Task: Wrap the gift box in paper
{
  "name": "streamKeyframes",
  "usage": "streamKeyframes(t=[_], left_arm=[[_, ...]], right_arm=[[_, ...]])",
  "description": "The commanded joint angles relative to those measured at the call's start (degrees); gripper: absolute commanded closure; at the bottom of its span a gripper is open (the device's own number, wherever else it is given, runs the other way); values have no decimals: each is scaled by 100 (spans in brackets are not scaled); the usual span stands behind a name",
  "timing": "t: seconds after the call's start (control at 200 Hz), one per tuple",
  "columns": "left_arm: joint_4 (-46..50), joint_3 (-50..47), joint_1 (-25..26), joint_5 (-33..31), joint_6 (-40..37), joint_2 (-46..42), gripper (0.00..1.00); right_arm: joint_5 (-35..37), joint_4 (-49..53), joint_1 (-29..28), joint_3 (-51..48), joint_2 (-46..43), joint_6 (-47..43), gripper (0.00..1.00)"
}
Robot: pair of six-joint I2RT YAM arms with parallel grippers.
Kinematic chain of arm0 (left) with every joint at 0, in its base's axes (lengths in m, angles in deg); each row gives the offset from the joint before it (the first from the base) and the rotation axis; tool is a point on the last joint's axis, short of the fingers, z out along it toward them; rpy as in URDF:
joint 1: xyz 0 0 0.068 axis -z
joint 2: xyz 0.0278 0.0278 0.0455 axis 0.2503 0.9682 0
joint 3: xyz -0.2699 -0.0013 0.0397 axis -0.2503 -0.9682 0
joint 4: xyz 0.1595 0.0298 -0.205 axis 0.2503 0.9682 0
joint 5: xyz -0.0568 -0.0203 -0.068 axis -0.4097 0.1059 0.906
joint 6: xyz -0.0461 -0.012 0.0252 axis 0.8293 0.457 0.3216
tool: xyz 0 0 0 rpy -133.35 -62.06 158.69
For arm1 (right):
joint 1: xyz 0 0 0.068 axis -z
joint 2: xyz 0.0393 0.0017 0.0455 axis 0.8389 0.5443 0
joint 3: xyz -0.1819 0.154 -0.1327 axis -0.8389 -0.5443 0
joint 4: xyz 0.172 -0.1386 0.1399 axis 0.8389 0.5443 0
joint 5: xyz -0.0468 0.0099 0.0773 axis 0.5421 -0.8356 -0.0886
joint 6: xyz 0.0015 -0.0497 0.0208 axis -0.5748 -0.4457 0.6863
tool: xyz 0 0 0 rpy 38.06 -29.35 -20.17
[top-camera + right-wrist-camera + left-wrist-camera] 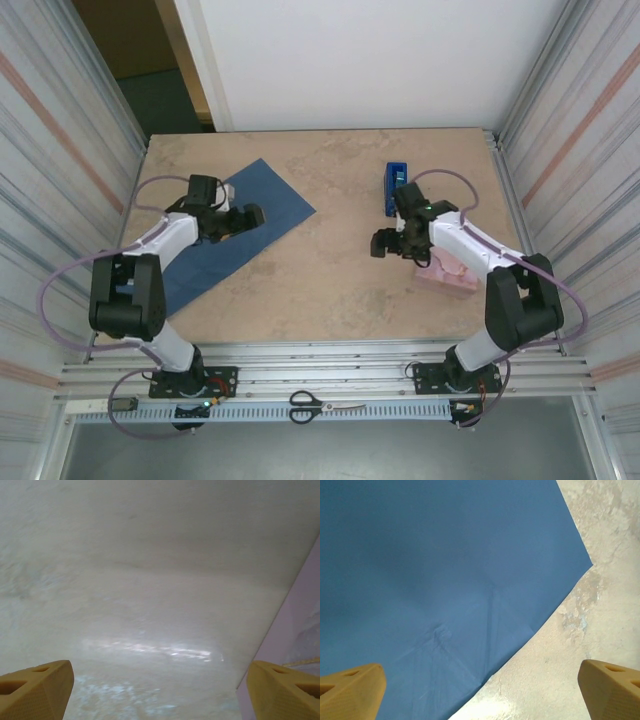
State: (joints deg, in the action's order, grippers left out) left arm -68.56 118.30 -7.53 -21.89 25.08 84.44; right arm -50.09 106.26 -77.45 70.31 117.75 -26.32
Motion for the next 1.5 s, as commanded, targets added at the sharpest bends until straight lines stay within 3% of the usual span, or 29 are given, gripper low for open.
streamKeyframes(t=[0.0,0.276,0.461,0.727,0.877,1.077,1.112,1.182,1.343,1.493], left_arm=[[256,456,150,231,-308,367,1],[649,1245,420,532,-573,1416,4],[620,1240,574,491,-599,1647,6],[907,1132,890,1000,-973,1754,15],[1031,910,1432,1384,-1264,1543,17],[1481,880,2748,1730,-2085,1438,22],[1397,797,2909,1838,-2134,1299,22],[1189,645,3090,1918,-2045,841,22],[193,127,2745,1617,-994,-471,20],[-448,-710,1705,1219,49,-1145,19]], right_arm=[[42,313,478,-275,-290,-291,11],[-208,81,1571,-600,-698,-405,12],[-686,-375,1502,-569,-1001,-178,11],[-443,-638,1001,-340,-951,6,8],[-272,-679,848,-192,-833,74,7],[-529,-851,830,-100,-813,263,6],[-588,-879,821,-91,-811,277,8],[-920,-955,813,-90,-760,271,28],[-1357,-1191,530,-108,-510,499,39],[-1582,-1645,-169,-13,44,709,43]])
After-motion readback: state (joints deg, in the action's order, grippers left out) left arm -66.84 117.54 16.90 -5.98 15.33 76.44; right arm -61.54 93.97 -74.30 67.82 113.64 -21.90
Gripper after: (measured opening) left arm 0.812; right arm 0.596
